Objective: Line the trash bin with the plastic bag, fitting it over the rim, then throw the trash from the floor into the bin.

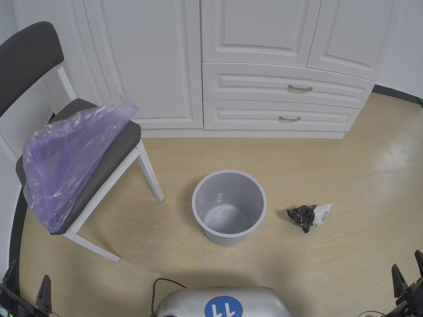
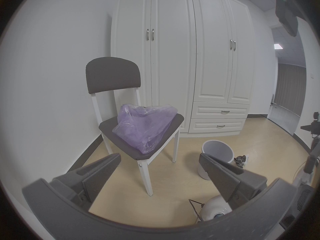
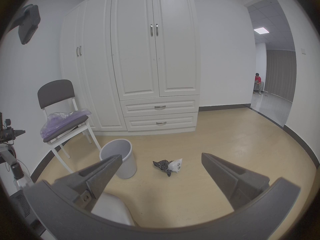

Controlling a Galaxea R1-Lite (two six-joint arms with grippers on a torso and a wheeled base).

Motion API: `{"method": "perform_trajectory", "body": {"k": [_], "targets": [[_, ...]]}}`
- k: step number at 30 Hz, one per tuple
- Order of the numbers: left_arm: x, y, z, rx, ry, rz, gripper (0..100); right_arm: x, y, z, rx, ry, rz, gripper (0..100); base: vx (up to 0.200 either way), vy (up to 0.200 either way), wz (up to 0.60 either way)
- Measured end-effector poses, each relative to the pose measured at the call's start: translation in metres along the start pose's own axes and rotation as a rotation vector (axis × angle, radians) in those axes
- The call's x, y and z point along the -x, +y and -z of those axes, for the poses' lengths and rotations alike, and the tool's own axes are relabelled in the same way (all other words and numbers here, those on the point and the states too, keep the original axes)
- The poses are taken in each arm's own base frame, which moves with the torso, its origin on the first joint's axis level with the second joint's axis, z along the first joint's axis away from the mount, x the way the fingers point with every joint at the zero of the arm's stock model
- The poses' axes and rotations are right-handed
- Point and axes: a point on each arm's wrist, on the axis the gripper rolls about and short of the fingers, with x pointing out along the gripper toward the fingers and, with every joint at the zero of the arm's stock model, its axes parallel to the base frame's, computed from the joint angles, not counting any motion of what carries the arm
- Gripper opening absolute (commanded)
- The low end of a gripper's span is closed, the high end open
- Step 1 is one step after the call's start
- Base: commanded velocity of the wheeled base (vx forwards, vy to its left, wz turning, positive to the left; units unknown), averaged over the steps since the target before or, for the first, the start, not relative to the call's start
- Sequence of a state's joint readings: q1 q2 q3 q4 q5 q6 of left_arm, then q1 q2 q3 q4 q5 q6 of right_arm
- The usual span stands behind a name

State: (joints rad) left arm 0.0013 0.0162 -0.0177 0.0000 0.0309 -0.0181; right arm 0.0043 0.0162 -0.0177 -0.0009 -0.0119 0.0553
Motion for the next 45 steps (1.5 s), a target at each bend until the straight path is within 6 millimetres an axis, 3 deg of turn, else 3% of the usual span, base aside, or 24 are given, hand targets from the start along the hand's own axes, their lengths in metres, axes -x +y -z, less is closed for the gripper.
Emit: {"method": "perform_trajectory", "body": {"k": [45], "targets": [[0.0000, -0.0001, 0.0000, -0.011, 0.000, 0.005, 100, 0.0000, 0.0001, 0.0001, 0.008, 0.001, -0.002, 100, 0.000, 0.000, 0.00]]}}
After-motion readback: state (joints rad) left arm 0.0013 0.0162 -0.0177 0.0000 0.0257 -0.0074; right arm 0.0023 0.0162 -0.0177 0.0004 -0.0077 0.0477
